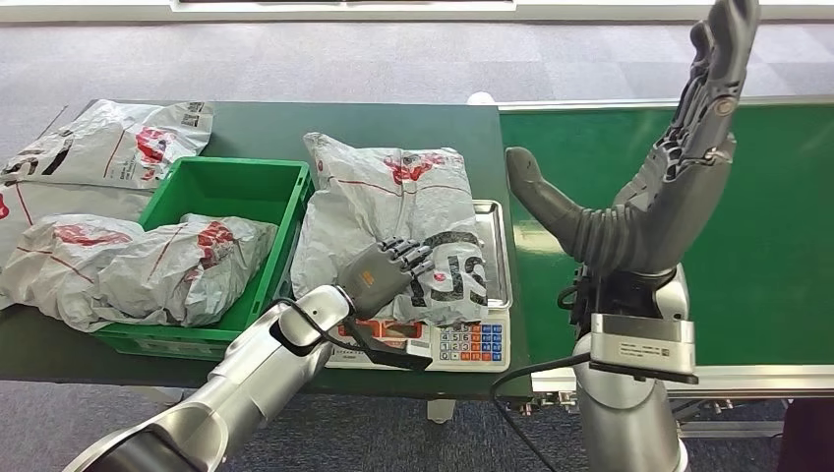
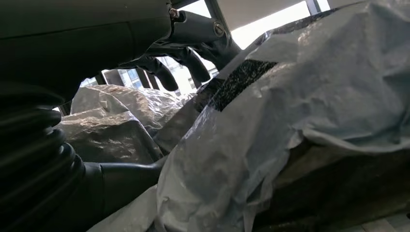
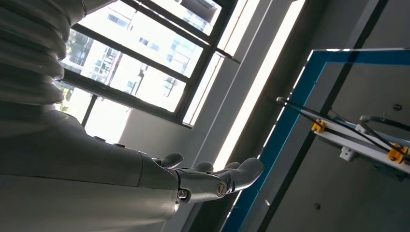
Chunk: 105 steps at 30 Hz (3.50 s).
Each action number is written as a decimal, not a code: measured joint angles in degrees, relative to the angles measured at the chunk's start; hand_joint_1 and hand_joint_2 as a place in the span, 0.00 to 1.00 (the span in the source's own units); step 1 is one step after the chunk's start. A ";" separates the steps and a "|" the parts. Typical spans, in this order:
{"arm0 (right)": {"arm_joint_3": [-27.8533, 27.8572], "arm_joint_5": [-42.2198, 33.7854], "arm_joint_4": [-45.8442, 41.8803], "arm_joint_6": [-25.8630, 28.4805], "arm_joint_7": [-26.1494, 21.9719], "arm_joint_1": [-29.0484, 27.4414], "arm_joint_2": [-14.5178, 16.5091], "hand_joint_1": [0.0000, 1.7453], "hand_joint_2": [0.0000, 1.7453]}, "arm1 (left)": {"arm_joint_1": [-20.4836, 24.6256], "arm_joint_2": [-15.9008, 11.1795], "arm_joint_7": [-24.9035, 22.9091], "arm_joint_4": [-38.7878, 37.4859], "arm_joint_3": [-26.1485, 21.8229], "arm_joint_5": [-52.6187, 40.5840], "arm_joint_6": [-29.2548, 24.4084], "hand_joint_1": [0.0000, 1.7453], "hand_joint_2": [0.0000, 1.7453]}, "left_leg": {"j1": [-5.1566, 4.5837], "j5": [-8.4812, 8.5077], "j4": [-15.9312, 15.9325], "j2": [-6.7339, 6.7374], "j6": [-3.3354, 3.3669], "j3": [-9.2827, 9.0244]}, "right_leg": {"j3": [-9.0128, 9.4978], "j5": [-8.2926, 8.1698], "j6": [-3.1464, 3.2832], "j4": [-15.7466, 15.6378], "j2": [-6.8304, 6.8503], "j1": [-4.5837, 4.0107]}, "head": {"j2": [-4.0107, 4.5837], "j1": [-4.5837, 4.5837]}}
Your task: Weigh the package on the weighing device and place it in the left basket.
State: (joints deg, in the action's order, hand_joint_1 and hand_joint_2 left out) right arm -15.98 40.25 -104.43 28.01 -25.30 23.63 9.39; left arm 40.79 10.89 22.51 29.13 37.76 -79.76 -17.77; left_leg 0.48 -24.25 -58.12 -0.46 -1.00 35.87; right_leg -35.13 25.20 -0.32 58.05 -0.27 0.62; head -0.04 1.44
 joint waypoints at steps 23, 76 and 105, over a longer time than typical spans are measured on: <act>0.00 -2.07 0.60 1.96 -0.38 -0.42 -1.27 0.00 1.00 | 0.19 -2.39 -9.65 -0.48 0.58 -1.69 -13.22 1.00 1.00 | 0.01 0.00 0.00 0.02 -0.01 0.03 | -0.08 0.00 0.01 0.00 -0.01 -0.03 | 0.00 0.00; -0.67 -4.13 0.39 -1.23 1.31 0.65 -1.80 0.00 1.00 | 4.94 -25.28 -55.01 1.86 -5.43 -5.68 -22.35 1.00 1.00 | 0.08 0.06 0.06 0.20 -0.13 0.06 | -0.21 -0.03 0.13 0.04 -0.31 -0.12 | 0.00 0.00; -1.62 -4.84 2.05 0.03 0.79 1.58 -1.89 0.00 1.00 | -4.86 -12.46 6.93 25.31 -44.88 49.21 -21.33 0.00 0.00 | 0.05 -0.06 0.02 0.48 -0.15 0.06 | -0.31 -0.05 0.13 0.03 -0.58 -0.07 | 0.00 0.00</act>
State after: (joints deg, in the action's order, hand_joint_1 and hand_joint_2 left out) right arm -17.60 35.41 -102.38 28.04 -24.51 25.21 7.50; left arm 35.92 -1.58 29.44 54.43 -7.12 -30.55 -39.10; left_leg 0.53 -24.31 -58.10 0.02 -1.14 35.92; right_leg -35.45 25.15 -0.19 58.08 -0.85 0.55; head -0.04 1.44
